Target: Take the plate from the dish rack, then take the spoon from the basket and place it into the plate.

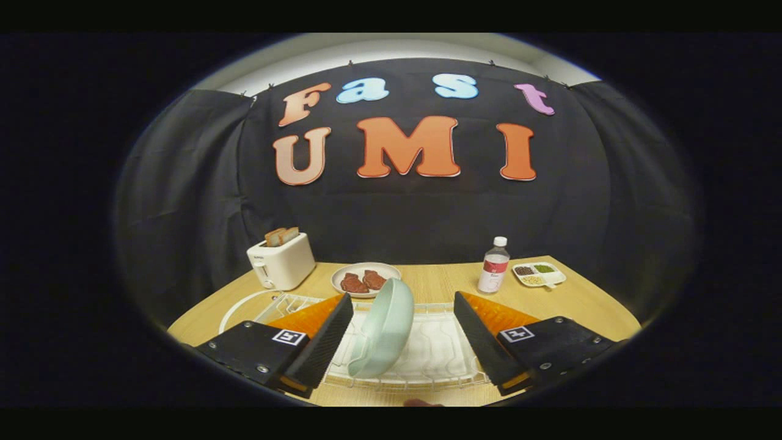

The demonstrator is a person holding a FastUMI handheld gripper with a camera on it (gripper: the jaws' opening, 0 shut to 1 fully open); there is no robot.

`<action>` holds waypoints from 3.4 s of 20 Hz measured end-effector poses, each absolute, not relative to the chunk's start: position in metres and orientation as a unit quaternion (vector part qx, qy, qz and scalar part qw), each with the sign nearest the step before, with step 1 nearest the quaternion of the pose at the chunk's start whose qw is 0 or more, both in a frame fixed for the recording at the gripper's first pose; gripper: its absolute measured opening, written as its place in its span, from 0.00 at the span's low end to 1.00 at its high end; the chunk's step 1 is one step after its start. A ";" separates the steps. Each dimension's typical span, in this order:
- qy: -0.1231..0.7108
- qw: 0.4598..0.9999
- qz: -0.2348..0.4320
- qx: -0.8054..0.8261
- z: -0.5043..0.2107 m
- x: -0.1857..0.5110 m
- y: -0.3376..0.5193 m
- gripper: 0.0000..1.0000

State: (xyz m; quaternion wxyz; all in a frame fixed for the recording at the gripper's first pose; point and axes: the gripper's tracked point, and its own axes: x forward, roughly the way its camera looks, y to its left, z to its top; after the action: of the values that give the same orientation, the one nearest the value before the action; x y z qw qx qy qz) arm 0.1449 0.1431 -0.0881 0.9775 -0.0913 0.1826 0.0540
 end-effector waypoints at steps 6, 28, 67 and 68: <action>0.211 0.969 0.022 -0.124 -0.112 0.159 0.135 0.99; 0.257 0.942 -0.075 -0.202 -0.114 0.166 0.126 0.28; 0.331 0.895 0.011 0.300 -0.211 -0.065 0.041 0.26; 0.333 0.892 0.005 0.304 -0.215 -0.065 0.038 0.26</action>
State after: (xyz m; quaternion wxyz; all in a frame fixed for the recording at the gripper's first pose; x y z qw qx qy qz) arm -0.0649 0.0383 -0.2148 0.8924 0.3042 0.3333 0.0054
